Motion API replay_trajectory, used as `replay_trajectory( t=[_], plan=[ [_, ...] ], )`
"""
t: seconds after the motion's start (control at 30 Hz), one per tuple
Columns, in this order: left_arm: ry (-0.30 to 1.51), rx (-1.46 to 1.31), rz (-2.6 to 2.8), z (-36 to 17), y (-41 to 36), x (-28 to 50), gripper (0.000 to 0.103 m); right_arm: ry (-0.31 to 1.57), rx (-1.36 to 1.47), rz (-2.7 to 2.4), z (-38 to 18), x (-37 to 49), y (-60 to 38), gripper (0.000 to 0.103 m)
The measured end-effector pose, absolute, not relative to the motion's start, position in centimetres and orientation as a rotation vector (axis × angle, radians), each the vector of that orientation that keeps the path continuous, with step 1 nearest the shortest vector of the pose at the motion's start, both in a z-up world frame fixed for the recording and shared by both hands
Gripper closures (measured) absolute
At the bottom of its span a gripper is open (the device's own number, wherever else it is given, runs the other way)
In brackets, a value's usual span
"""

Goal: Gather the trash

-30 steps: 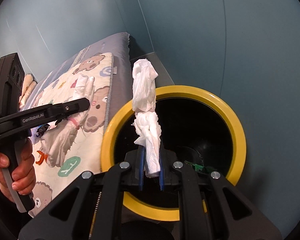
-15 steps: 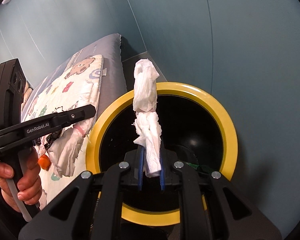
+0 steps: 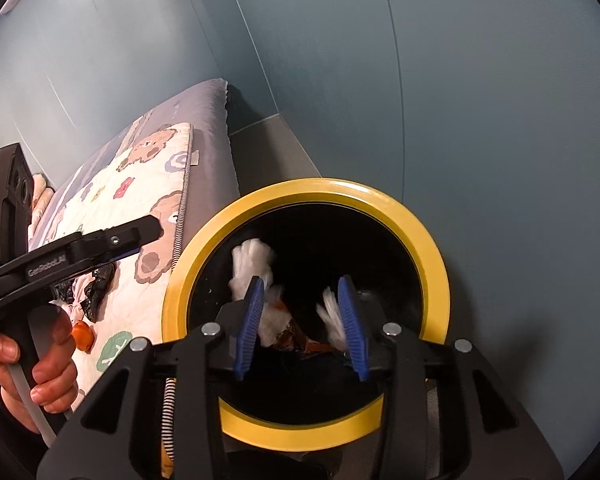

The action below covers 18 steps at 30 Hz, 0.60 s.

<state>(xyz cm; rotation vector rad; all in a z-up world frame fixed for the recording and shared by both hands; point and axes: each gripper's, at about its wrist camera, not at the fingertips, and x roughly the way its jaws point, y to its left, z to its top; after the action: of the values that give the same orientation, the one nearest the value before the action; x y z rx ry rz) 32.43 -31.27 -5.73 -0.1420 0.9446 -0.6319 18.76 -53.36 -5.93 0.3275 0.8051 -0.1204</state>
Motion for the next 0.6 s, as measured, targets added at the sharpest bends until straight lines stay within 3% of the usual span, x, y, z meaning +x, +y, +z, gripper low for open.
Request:
replay_trajectory(
  t=[0.17,0.6],
  plan=[
    [0.913,-0.112,-0.585,-5.1,-28.8,31.5,0.016,0.808,0.321,-0.109,-5.6,18.6,-52.1,0.052],
    [0.889,-0.12,-0.424,-4.3,-18.2,31.2,0.012,0.805,0.27,0.006,-3.4,19.4,-45.7,0.038]
  ],
)
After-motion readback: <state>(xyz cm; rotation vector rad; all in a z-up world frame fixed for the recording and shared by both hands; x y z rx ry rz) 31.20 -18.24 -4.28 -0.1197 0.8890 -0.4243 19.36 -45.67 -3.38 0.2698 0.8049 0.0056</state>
